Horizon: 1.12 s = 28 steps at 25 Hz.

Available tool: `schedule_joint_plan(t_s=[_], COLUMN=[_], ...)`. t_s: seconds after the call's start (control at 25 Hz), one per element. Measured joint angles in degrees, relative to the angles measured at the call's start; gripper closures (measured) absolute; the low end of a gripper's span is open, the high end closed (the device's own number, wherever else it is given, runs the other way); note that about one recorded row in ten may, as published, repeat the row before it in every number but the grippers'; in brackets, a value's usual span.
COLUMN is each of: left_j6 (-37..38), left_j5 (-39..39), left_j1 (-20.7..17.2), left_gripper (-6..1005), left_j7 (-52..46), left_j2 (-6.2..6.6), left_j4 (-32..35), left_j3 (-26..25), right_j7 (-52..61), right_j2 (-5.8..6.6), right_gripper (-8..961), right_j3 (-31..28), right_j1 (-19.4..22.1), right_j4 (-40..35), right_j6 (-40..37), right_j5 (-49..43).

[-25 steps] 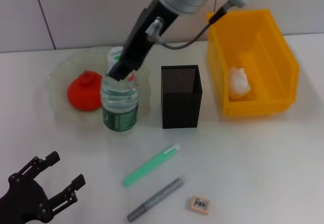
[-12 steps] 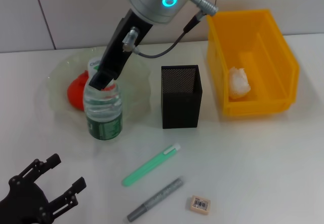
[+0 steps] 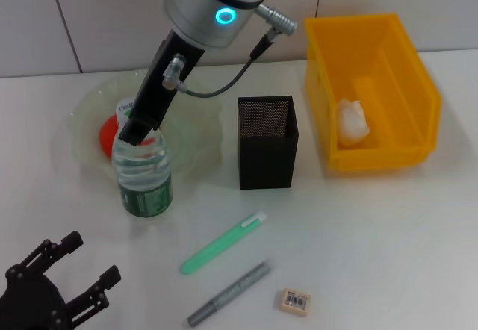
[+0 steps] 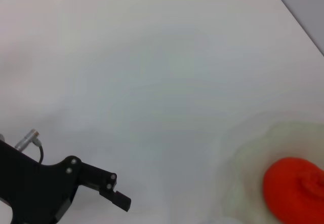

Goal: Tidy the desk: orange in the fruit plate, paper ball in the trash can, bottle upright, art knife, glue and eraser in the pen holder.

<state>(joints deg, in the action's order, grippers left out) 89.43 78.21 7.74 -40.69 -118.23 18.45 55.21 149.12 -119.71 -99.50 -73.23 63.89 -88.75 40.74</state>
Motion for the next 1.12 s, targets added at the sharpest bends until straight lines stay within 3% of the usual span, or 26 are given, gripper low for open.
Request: schedule_joint_plan(t_s=[0.44, 1.12], left_j6=[0.0, -0.1], left_j5=[-0.1, 0.1], left_j1=[0.3, 0.3], left_gripper=[173, 173], left_j7=[0.3, 0.9], left_j2=[-0.08, -0.26], left_j4=[-0.3, -0.6], left_j3=[0.0, 0.2], right_j7=[-0.5, -2.9], right_j2=[-0.01, -0.09], right_gripper=[528, 527], right_j3=[3.4, 3.5], right_j1=[-0.6, -0.3], right_j4=[-4.1, -6.7], right_j6=[2.9, 4.5], right_j5=[1.7, 2.9])
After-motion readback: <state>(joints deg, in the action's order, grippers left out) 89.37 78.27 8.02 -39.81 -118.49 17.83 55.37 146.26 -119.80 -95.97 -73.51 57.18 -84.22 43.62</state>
